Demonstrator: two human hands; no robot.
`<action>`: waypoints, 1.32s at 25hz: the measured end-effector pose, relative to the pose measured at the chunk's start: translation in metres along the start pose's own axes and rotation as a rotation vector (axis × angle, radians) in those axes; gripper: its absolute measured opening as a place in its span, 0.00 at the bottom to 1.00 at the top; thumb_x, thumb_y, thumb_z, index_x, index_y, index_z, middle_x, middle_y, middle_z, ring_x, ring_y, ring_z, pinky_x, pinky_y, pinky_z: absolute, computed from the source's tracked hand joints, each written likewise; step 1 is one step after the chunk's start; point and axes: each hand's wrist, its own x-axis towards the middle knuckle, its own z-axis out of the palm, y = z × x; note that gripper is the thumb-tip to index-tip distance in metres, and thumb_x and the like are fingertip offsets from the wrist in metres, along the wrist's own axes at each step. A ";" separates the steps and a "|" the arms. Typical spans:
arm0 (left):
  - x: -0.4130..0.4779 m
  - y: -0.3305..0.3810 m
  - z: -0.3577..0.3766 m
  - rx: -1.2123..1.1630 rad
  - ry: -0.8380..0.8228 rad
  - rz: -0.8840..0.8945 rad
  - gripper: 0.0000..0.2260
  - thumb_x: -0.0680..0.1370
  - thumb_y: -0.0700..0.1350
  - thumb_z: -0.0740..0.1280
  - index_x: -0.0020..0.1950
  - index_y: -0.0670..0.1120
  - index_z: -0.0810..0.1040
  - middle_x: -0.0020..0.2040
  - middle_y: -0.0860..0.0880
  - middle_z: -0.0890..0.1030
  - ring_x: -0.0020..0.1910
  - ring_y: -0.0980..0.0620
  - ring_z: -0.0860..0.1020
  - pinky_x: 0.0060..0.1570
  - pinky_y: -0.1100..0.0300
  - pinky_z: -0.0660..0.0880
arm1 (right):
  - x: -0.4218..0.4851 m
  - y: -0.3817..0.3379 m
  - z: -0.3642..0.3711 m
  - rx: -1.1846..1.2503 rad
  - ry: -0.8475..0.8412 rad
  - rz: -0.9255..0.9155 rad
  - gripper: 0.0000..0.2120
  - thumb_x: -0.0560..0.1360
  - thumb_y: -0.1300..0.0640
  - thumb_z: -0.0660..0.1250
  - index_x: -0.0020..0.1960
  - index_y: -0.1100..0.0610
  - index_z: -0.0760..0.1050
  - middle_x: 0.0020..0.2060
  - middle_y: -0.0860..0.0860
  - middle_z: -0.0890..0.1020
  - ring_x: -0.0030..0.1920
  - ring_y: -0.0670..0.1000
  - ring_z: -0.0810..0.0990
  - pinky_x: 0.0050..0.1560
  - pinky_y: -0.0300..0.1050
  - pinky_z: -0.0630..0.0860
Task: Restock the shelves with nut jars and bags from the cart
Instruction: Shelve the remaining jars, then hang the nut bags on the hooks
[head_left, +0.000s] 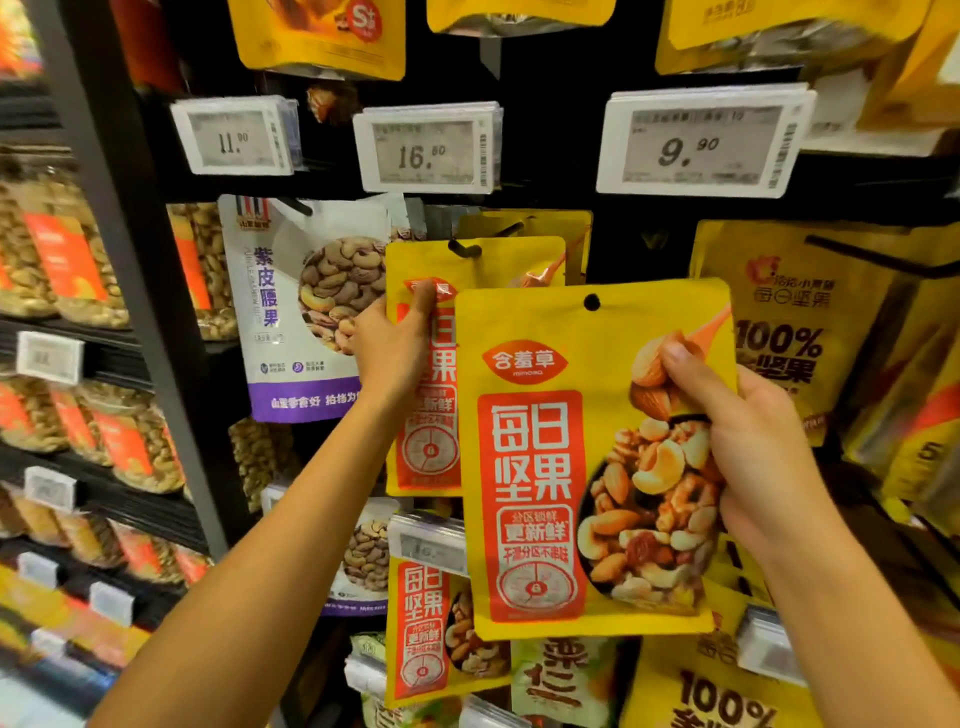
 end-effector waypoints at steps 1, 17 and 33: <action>-0.002 0.000 -0.002 0.087 0.001 0.050 0.12 0.79 0.49 0.64 0.50 0.39 0.77 0.38 0.46 0.79 0.36 0.61 0.80 0.29 0.77 0.67 | 0.002 0.001 0.006 0.000 -0.004 -0.005 0.09 0.71 0.49 0.67 0.44 0.52 0.82 0.41 0.50 0.86 0.42 0.49 0.85 0.35 0.36 0.78; -0.004 0.026 -0.041 -0.221 -0.134 0.064 0.09 0.77 0.47 0.67 0.37 0.48 0.75 0.30 0.53 0.82 0.30 0.56 0.81 0.32 0.62 0.78 | 0.057 0.010 0.096 -0.094 0.066 -0.047 0.06 0.76 0.51 0.65 0.46 0.51 0.80 0.45 0.53 0.85 0.49 0.52 0.83 0.58 0.56 0.76; 0.011 -0.018 -0.024 0.070 -0.069 0.272 0.09 0.78 0.52 0.65 0.50 0.46 0.75 0.42 0.56 0.78 0.38 0.68 0.76 0.37 0.75 0.70 | 0.082 0.052 0.085 -0.413 0.232 -0.089 0.19 0.75 0.44 0.63 0.55 0.58 0.76 0.50 0.52 0.82 0.54 0.52 0.79 0.56 0.48 0.76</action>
